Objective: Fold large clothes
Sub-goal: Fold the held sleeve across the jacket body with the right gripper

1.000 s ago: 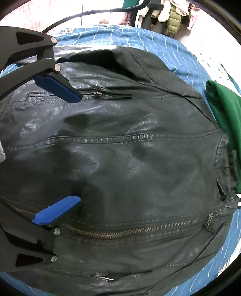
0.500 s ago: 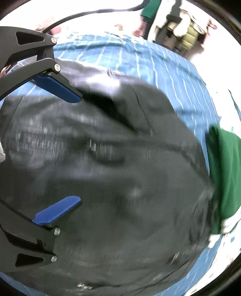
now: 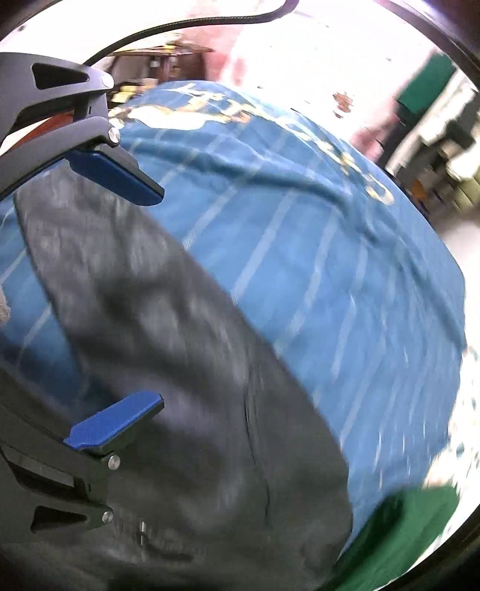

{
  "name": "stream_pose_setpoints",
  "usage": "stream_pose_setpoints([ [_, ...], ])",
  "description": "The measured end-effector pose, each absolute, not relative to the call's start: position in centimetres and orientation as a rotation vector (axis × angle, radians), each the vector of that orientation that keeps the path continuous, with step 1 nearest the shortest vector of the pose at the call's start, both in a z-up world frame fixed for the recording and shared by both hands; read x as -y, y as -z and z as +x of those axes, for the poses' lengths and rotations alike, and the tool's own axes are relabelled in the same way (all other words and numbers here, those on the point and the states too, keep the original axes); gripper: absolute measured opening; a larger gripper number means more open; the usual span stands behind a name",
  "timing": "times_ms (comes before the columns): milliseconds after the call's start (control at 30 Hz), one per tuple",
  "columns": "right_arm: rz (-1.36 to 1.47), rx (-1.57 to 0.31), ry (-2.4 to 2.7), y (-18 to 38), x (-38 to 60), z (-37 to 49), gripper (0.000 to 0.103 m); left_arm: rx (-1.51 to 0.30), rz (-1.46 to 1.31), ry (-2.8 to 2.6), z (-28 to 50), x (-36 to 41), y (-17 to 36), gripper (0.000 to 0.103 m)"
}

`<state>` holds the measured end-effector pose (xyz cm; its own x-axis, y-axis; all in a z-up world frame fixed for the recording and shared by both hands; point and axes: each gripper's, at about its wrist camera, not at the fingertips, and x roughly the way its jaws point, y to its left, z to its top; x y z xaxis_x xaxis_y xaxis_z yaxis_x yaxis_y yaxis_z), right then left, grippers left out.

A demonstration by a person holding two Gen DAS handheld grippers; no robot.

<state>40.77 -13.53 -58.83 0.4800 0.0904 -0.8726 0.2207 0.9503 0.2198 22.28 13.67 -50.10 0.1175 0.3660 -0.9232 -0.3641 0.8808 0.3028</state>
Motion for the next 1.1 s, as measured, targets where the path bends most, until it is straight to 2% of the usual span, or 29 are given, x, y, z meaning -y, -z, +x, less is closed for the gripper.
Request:
stream_pose_setpoints([
  [100, 0.175, -1.309, -0.010, 65.8, 5.9, 42.7, 0.030, -1.378, -0.034, -0.568, 20.7, -16.4, 50.3, 0.103],
  [133, 0.183, -1.345, -0.037, 66.9, 5.9, 42.2, 0.045, -1.385, -0.055, -0.578, 19.9, -17.5, 50.2, 0.103],
  [200, 0.252, -1.341, -0.102, 66.5, 5.8, 41.6, 0.061, -1.392, -0.085, -0.585, 18.7, -18.8, 49.8, 0.103],
  [233, 0.283, -1.339, -0.123, 65.9, 6.1, 41.1, 0.071, -1.399, -0.102, -0.589, 17.8, -19.5, 49.6, 0.103],
  [267, 0.320, -1.335, -0.139, 64.9, 6.7, 40.6, 0.073, -1.407, -0.118, -0.592, 17.0, -20.0, 49.3, 0.103],
  [367, 0.427, -1.320, -0.088, 61.2, 11.2, 36.8, 0.073, -1.435, -0.175, -0.597, 14.8, -20.9, 48.9, 0.103],
  [500, 0.501, -1.328, 0.146, 59.6, 20.9, 32.5, 0.073, -1.477, -0.334, -0.581, 11.9, -21.7, 49.1, 0.103],
  [533, 0.497, -1.338, 0.196, 59.8, 23.1, 31.6, 0.068, -1.485, -0.394, -0.578, 11.1, -21.8, 49.4, 0.103],
  [567, 0.503, -1.352, 0.242, 60.5, 25.4, 30.5, 0.053, -1.490, -0.461, -0.579, 10.2, -21.8, 49.7, 0.102],
  [633, 0.529, -1.385, 0.303, 62.1, 28.9, 29.6, 0.042, -1.484, -0.566, -0.564, 8.8, -21.6, 50.5, 0.102],
  [767, 0.542, -1.432, 0.323, 65.2, 31.9, 29.3, 0.041, -1.460, -0.923, -0.544, 5.8, -21.7, 53.8, 0.102],
  [867, 0.564, -1.439, 0.292, 65.5, 31.6, 29.3, 0.041, -1.316, -1.243, -0.579, 3.5, -22.7, 56.6, 0.101],
  [1000, 0.582, -1.454, 0.228, 64.9, 29.3, 29.1, 0.042, -1.169, -1.338, -0.711, 3.1, -24.6, 58.4, 0.098],
  [1067, 0.576, -1.474, 0.207, 64.6, 28.0, 29.2, 0.042, -1.117, -1.254, -0.828, 4.3, -26.0, 57.6, 0.082],
  [1100, 0.566, -1.483, 0.191, 64.8, 27.2, 29.1, 0.042, -1.103, -1.207, -0.863, 5.0, -26.6, 57.0, 0.065],
])
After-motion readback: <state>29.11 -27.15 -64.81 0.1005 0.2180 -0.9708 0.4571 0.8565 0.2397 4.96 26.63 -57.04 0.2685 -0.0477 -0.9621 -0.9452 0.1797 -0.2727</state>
